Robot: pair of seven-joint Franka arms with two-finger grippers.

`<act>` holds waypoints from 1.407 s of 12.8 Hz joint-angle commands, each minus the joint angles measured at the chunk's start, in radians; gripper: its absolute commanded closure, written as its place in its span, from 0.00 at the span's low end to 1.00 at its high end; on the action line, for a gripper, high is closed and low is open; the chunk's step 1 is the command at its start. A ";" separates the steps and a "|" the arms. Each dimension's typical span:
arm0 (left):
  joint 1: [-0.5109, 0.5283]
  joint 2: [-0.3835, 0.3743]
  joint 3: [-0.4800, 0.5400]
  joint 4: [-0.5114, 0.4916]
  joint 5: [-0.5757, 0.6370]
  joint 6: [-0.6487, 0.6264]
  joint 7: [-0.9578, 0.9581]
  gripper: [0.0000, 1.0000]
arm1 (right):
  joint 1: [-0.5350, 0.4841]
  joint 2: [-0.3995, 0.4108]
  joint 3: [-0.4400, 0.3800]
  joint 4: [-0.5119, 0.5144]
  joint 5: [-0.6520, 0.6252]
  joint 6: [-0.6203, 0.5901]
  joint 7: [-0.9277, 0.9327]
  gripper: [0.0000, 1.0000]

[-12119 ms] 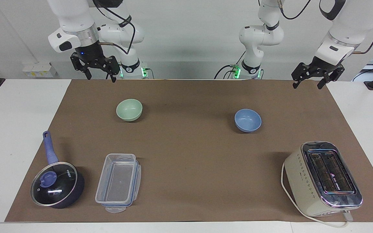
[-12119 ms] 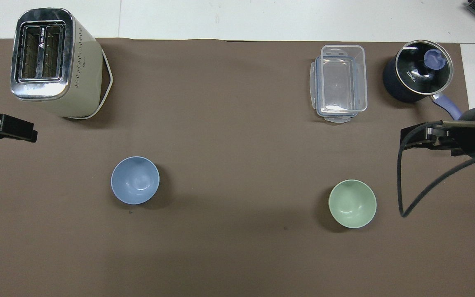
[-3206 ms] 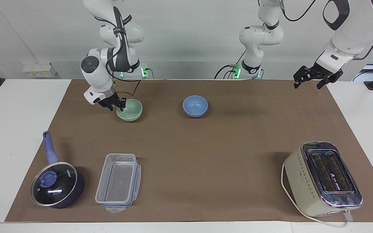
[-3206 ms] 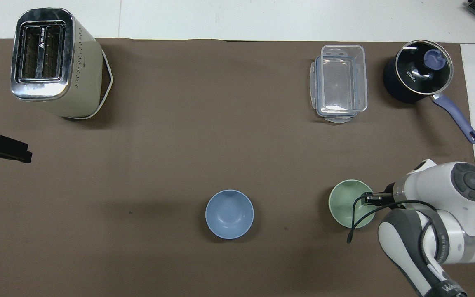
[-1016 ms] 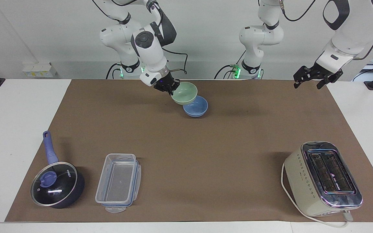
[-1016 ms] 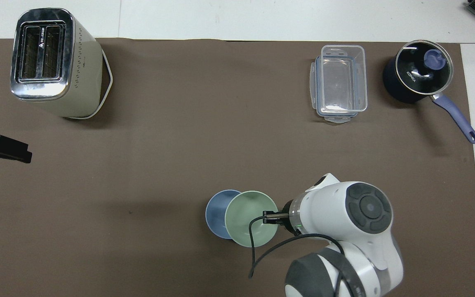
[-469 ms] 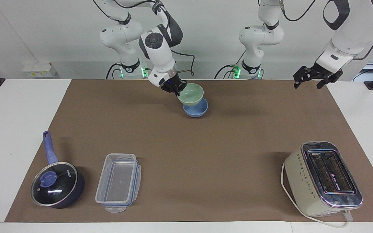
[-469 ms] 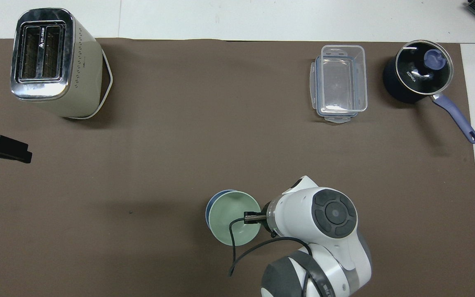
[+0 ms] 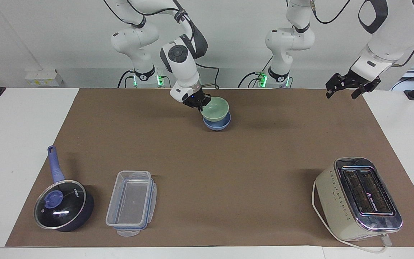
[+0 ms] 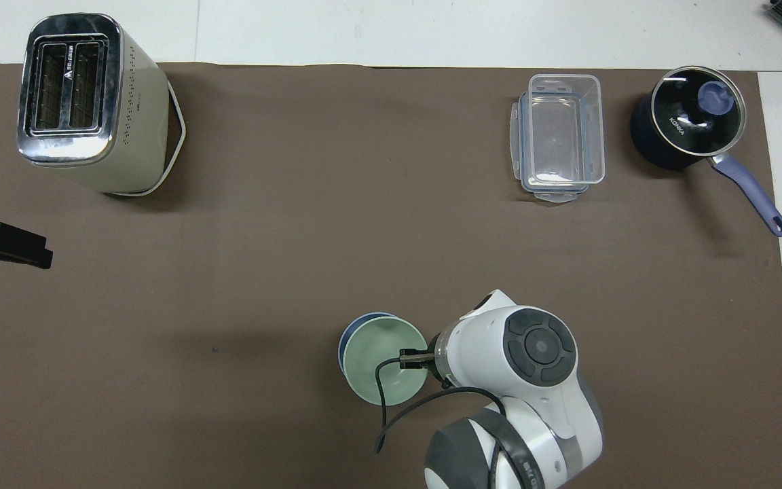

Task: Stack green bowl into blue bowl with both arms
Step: 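Lift the green bowl with the right gripper over the blue bowl, then lower the green bowl into the blue bowl with the right gripper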

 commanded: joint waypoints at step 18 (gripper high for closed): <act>0.006 -0.013 -0.005 -0.015 0.022 -0.007 -0.003 0.00 | 0.029 0.056 0.004 0.009 0.010 0.064 0.012 1.00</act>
